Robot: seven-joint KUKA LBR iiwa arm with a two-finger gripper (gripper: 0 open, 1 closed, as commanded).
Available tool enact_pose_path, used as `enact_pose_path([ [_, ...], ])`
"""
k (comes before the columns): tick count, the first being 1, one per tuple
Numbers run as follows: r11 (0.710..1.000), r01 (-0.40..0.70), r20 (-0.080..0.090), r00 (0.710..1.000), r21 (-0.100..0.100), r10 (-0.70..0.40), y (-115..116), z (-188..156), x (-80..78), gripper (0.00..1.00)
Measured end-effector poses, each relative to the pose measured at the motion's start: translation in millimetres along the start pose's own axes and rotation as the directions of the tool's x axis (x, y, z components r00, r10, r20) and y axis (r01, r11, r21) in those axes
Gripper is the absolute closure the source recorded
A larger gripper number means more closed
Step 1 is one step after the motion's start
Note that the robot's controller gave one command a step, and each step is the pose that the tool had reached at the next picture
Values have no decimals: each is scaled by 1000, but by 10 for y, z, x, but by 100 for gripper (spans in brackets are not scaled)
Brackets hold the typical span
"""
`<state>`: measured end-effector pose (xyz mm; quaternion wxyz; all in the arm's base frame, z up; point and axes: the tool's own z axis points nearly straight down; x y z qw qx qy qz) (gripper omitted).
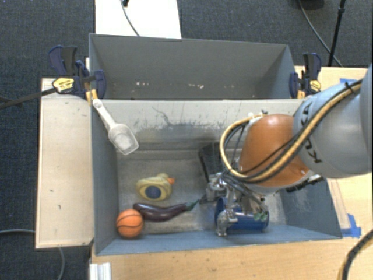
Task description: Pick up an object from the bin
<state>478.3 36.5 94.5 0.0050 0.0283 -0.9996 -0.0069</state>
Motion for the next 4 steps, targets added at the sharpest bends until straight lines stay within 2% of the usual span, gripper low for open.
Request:
enact_pose_path([
  [2, 1000, -2, -1, 1000, 1, 2, -6, -30, 0, 100],
  [3, 999, -37, -3, 999, 11, 37, -84, -352, 26, 100],
  [4, 1000, -23, 7, 1000, 14, 23, 42, -1043, -27, 100],
])
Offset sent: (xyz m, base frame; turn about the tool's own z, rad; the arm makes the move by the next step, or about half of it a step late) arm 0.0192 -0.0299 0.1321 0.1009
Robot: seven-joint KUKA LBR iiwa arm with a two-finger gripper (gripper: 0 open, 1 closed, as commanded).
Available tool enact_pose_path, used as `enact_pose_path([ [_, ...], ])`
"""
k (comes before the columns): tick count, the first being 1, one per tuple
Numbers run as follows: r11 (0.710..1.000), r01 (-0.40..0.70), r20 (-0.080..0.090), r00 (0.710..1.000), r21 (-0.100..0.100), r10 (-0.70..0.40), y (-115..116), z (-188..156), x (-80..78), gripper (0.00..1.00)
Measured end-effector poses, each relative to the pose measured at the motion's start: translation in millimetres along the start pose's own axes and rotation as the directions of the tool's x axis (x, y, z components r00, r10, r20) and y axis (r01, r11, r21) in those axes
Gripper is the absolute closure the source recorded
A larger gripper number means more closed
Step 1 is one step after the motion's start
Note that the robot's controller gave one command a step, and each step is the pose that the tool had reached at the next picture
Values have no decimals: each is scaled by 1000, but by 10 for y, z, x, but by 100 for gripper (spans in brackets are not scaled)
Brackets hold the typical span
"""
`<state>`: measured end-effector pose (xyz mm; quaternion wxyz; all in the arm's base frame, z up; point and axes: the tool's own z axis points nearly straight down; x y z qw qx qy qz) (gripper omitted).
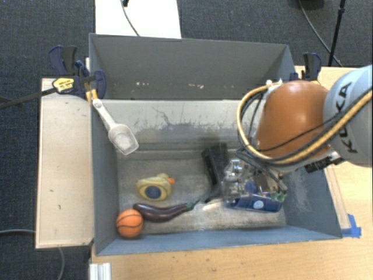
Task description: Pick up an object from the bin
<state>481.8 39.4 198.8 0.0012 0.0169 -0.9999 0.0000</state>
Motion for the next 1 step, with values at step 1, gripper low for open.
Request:
enact_pose_path([
  [1, 992, -129, 5, 992, -1, 129, 52, 9, -173, 0],
])
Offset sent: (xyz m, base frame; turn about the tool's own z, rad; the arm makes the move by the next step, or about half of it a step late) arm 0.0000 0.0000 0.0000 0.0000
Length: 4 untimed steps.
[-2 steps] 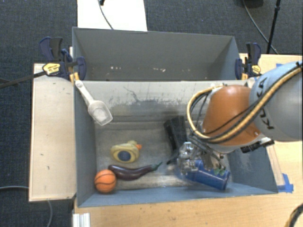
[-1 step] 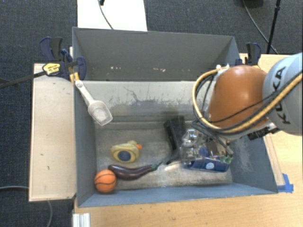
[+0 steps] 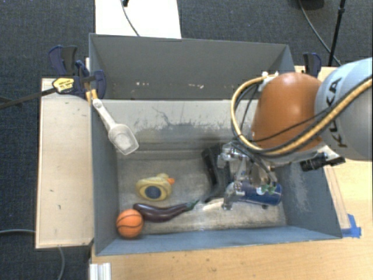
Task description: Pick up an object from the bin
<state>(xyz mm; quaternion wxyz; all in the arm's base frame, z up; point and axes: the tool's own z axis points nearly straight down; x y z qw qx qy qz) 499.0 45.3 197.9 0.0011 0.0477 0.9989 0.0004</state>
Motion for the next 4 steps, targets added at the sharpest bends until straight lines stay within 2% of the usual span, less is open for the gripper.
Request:
enact_pose_path([
  [1, 999, -54, -1, 999, 0, 54, 21, 182, -59, 0],
  [2, 996, 93, 2, 996, 2, -93, 430, 403, -70, 0],
  [3, 978, 206, 0, 978, -3, -206, 685, 595, -108, 0],
  [4, 994, 113, -3, 994, 0, -113, 850, 1278, -47, 100],
])
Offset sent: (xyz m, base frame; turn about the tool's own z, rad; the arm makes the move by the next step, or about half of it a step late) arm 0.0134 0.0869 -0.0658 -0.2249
